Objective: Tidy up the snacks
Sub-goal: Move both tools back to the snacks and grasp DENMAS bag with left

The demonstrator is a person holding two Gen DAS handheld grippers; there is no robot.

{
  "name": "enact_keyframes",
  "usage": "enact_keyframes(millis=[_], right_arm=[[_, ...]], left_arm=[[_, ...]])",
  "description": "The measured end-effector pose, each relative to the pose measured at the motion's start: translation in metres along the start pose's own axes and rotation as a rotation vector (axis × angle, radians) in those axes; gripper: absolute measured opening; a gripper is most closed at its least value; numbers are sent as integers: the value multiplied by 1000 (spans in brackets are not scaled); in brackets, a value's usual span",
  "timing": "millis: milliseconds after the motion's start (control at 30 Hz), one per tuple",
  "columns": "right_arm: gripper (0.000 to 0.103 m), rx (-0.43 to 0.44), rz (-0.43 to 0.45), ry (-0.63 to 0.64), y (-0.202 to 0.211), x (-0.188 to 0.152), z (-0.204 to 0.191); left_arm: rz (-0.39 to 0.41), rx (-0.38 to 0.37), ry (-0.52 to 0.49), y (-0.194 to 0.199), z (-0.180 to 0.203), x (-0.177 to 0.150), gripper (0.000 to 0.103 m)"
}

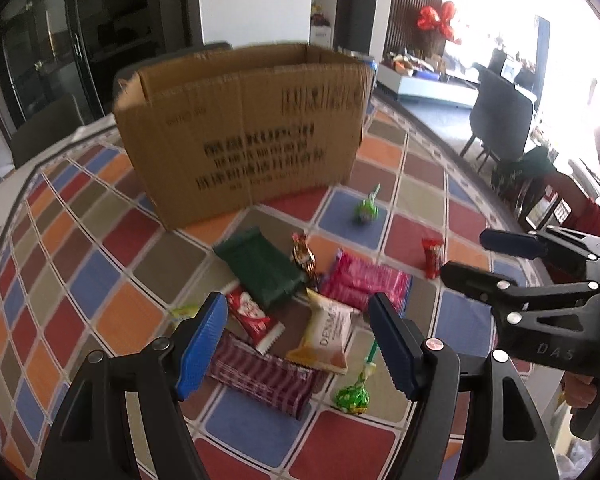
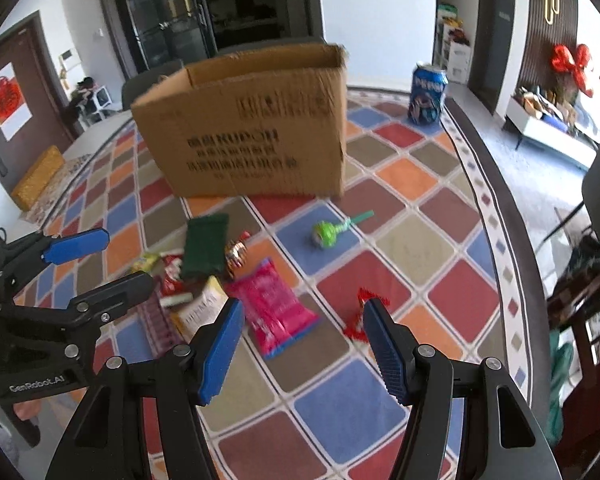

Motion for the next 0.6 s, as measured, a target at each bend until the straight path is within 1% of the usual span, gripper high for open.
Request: enact_keyframes(millis=[100, 200, 300, 400, 500, 600], right_arm=[[63, -20, -16, -21, -6, -8, 7], [63, -72, -3, -44, -10, -12, 18], [63, -106, -8, -64, -16, -15, 25], [63, -97, -23, -81, -24, -20, 27], [63, -94, -22, -99, -29, -22, 30], [63, -94, -20, -123, -34, -23, 36]], left_arm=[[-33, -2, -2, -12, 1, -8, 72], [-66, -3, -1, -24, 1, -16, 72], [-90, -11, -2, -32, 0, -21, 68], [-112, -19, -6, -40, 2, -25, 66], [-133, -38, -5, -46, 5, -28, 62], [-144, -42, -10, -51, 9, -30, 60]])
Point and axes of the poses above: each gripper's, at about its wrist camera, not at the fingertips, and y roughly against the way its jaws point, z to its right, x to its top, the point moved 8 cm from there along -y, roughly the way its jaws point, and after that the axes turned 1 degree about -y, right-handed, at the moved point
